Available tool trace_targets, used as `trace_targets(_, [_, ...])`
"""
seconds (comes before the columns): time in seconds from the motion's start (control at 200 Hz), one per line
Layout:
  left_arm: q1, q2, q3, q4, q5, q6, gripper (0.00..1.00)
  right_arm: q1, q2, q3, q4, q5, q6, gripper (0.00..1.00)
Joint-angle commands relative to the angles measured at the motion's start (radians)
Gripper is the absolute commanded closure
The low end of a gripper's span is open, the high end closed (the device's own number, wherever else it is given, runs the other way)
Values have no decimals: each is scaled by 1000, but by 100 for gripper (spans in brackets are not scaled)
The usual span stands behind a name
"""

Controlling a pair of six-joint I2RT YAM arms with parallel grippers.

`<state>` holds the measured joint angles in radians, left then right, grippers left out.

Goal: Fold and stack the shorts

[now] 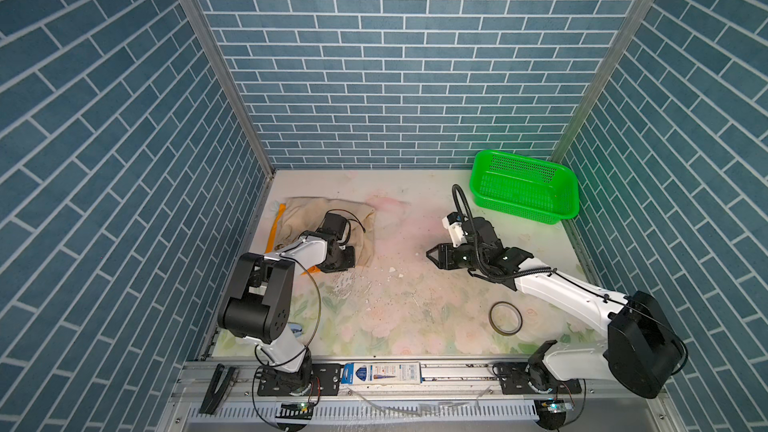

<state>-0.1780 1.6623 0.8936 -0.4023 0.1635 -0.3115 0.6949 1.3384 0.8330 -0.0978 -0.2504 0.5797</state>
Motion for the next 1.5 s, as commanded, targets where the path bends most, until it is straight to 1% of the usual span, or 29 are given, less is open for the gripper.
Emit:
trace_targets(0.0, [106, 63, 27, -28, 37, 44, 100, -2, 19, 38, -20, -9, 33, 49])
trace_targets(0.035, [126, 79, 59, -49, 33, 56, 100, -2, 23, 41, -20, -10, 38, 49])
trace_targets(0.125, [135, 132, 172, -145, -77, 103, 100, -2, 28, 48, -17, -10, 45, 49])
trace_targets(0.16, [143, 156, 217, -165, -93, 125, 100, -1, 30, 52, -16, -7, 44, 49])
trace_targets(0.31, [199, 274, 398, -203, -80, 182, 100, -3, 31, 68, -26, 14, 33, 49])
trace_targets(0.4, [219, 322, 488, -224, -100, 226, 100, -3, 21, 68, -35, 51, 14, 48])
trace_targets(0.485, [222, 330, 536, -230, -110, 251, 100, -14, 5, 68, -68, 110, -22, 48])
trace_targets(0.555, [222, 296, 537, -222, -73, 253, 100, -43, -18, 60, -80, 144, -55, 48])
trace_targets(0.63, [213, 203, 479, -175, -38, 240, 100, -95, -48, 53, -97, 157, -93, 48])
trace_targets(0.7, [193, 77, 389, -127, -45, 235, 100, -150, -84, 51, -133, 227, -142, 47])
trace_targets(0.72, [185, 37, 360, -115, -55, 233, 96, -165, -95, 51, -147, 247, -157, 47])
trace_targets(0.755, [176, -39, 303, -90, -68, 229, 87, -191, -114, 50, -173, 286, -183, 43])
trace_targets(0.8, [160, -142, 221, -50, -72, 226, 81, -225, -140, 44, -201, 334, -216, 39])
trace_targets(0.82, [154, -191, 181, -27, -78, 222, 75, -247, -154, 41, -210, 348, -231, 37])
trace_targets(0.845, [146, -255, 128, 1, -91, 217, 62, -273, -171, 35, -219, 361, -247, 37])
trace_targets(0.86, [141, -292, 97, 17, -104, 215, 50, -289, -182, 29, -221, 367, -259, 36])
trace_targets(0.88, [135, -346, 50, 47, -127, 213, 28, -313, -197, 22, -224, 373, -273, 35])
trace_targets(0.9, [131, -399, 2, 79, -152, 210, 14, -336, -212, 13, -224, 383, -285, 33])
trace_targets(0.925, [129, -459, -59, 122, -175, 210, 4, -367, -232, 1, -224, 398, -294, 30])
trace_targets(0.94, [129, -498, -97, 149, -191, 208, 1, -385, -245, -8, -221, 408, -299, 28])
trace_targets(0.99, [128, -621, -218, 244, -249, 202, 0, -451, -285, -50, -195, 442, -309, 20])
trace_targets(1.045, [129, -733, -346, 355, -300, 209, 0, -520, -332, -111, -150, 475, -309, 18])
trace_targets(1.06, [129, -764, -374, 382, -319, 213, 0, -540, -342, -133, -135, 488, -307, 17])
trace_targets(1.1, [129, -813, -442, 450, -376, 220, 0, -573, -378, -183, -96, 517, -304, 14])
trace_targets(1.165, [130, -852, -514, 520, -453, 240, 0, -598, -426, -279, -3, 560, -328, 13])
trace_targets(1.235, [130, -841, -548, 573, -467, 272, 0, -604, -453, -390, 134, 582, -379, 12])
trace_targets(1.31, [132, -779, -552, 624, -465, 284, 0, -606, -440, -466, 244, 590, -427, 10])
trace_targets(1.41, [133, -663, -545, 710, -391, 333, 0, -614, -379, -550, 444, 587, -491, 9])
trace_targets(1.495, [135, -563, -538, 795, -338, 329, 0, -624, -295, -590, 612, 554, -526, 8])
